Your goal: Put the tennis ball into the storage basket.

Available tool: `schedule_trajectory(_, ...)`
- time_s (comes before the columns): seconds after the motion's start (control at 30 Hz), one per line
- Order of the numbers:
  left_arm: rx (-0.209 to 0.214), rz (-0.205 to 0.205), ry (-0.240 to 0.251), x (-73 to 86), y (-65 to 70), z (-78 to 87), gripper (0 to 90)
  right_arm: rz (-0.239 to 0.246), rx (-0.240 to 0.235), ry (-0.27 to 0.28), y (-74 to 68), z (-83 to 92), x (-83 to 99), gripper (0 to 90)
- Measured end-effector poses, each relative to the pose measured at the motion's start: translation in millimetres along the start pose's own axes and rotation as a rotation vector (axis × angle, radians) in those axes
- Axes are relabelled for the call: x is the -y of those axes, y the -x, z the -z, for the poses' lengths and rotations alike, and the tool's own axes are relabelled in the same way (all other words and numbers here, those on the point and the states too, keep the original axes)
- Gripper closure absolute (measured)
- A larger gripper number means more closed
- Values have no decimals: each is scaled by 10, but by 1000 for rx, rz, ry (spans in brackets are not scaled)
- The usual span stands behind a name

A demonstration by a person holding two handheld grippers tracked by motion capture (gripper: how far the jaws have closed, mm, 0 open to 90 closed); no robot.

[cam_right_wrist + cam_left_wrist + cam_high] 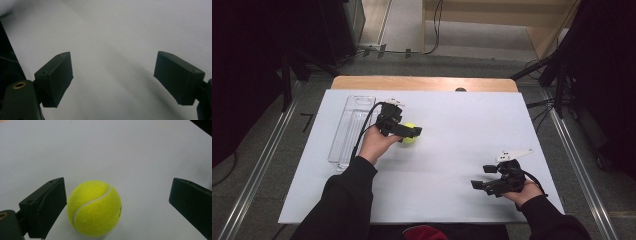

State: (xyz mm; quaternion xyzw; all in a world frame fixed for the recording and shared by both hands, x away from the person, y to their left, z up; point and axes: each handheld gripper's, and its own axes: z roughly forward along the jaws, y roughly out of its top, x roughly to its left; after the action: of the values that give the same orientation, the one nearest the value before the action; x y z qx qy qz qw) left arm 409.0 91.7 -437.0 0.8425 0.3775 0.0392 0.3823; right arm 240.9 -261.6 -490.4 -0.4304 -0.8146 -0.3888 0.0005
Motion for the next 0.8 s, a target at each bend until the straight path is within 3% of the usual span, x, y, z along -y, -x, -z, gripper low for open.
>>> schedule_trajectory(0.57, 0, -15, 7, -212, -11, -150, 27, -19, 5, 6, 2, 32, 62, 135)
schedule_trajectory(0.8, -2, -20, 10, -227, -3, -189, 27, -20, 16, 7, -3, 40, 79, 135)
